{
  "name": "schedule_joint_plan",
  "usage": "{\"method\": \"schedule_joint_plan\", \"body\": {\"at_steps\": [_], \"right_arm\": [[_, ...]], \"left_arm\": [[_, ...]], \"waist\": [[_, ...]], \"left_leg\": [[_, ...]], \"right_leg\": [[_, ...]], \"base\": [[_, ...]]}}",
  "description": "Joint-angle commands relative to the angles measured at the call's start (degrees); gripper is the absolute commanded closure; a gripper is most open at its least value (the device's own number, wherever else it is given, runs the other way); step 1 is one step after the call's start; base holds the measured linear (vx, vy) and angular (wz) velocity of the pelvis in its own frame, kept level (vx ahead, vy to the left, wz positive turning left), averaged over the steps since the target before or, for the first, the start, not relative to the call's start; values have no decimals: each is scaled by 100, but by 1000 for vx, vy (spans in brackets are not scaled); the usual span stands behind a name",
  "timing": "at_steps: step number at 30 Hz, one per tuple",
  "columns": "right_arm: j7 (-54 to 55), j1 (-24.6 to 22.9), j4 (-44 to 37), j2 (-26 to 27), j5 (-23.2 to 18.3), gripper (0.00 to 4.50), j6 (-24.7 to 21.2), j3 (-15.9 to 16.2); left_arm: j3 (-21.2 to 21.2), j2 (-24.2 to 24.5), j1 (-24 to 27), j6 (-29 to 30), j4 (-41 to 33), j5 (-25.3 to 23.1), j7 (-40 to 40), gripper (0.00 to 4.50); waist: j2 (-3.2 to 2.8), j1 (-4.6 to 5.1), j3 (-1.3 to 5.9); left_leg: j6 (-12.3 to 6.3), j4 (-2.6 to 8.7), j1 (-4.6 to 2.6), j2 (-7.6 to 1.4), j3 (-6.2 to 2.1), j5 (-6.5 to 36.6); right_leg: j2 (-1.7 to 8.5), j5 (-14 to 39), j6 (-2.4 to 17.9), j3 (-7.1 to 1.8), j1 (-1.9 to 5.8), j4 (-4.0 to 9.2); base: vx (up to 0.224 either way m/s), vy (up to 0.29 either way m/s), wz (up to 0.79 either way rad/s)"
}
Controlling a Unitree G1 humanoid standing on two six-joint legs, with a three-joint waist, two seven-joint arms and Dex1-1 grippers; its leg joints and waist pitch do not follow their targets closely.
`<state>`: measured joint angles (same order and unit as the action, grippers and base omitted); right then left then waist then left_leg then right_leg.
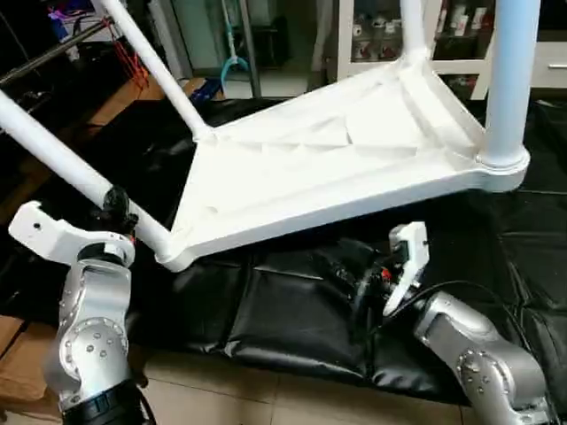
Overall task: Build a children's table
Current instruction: Flip table
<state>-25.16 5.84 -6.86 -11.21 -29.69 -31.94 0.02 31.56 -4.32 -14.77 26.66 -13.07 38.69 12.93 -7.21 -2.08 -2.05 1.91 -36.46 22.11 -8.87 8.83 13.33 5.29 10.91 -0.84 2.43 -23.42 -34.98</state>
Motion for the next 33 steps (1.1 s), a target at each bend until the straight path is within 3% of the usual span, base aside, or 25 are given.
{"method": "schedule_joint_plan", "body": {"at_steps": [1,6,11,14,17,21,24,25,26,28,30,33], "right_arm": [[573,200,232,164,62,0,78,-297],[869,470,408,435,-283,0,-31,-720],[946,598,469,566,-480,0,-34,-891],[968,772,419,869,-1242,0,-124,-1283],[991,858,370,1025,-1569,0,-195,-1480],[1050,999,394,1163,-1796,0,-166,-1672],[1050,1061,412,1191,-1829,0,-133,-1711],[1084,1124,455,1186,-1811,0,-103,-1723],[1104,1141,479,1190,-1793,0,-86,-1726],[1499,1466,976,1293,-1478,0,235,-1789],[1685,1615,1183,1396,-1419,0,417,-1869],[1816,1733,1309,1516,-1439,0,577,-1962]], "left_arm": [[143,-269,-2,60,103,691,74,267],[165,-273,11,44,106,777,93,267],[179,-288,-5,33,114,794,88,267],[182,-302,-17,41,110,816,95,267],[193,-316,-24,56,101,829,103,267],[197,-314,-34,66,106,848,110,267],[193,-307,-35,66,111,864,115,267],[189,-306,-45,57,120,877,121,267],[190,-307,-48,55,122,880,122,267],[200,-327,-82,20,135,920,136,267],[202,-349,-91,11,130,939,149,267],[196,-384,-86,10,112,965,165,267]], "waist": [[248,8,329],[245,27,328],[232,14,346],[216,12,347],[191,9,355],[211,6,359],[198,3,355],[228,7,358],[207,-1,359],[218,16,361],[207,34,339],[188,24,357]], "left_leg": [[-590,402,-15,-219,-65,16],[-631,405,9,-217,-61,18],[-722,381,9,-214,-60,-163],[-782,387,-4,-220,-62,-95],[-762,386,-4,-226,-74,-192],[-733,387,6,-218,-62,-249],[-695,394,4,-220,-64,-227],[-671,394,7,-217,-59,-202],[-639,396,-6,-219,-59,-188],[-582,403,1,-214,-54,-163],[-487,419,-3,-211,-41,-7],[-509,408,-12,-212,-42,-108]], "right_leg": [[194,1462,897,-134,236,456],[190,1316,846,-133,256,439],[191,1101,893,-129,260,411],[204,1213,895,-133,258,424],[187,1136,880,-116,253,408],[188,1090,861,-118,259,411],[188,1122,852,-113,259,412],[189,1137,840,-116,264,415],[191,1146,845,-117,257,413],[194,1183,864,-112,251,407],[197,1388,818,-118,240,439],[185,1166,816,-125,238,413]], "base": [[0,0,0],[0,0,0],[0,0,0],[0,0,0],[0,0,0],[0,0,0],[0,0,0],[0,0,0],[0,0,0],[0,0,0],[0,0,0],[0,0,0]]}}
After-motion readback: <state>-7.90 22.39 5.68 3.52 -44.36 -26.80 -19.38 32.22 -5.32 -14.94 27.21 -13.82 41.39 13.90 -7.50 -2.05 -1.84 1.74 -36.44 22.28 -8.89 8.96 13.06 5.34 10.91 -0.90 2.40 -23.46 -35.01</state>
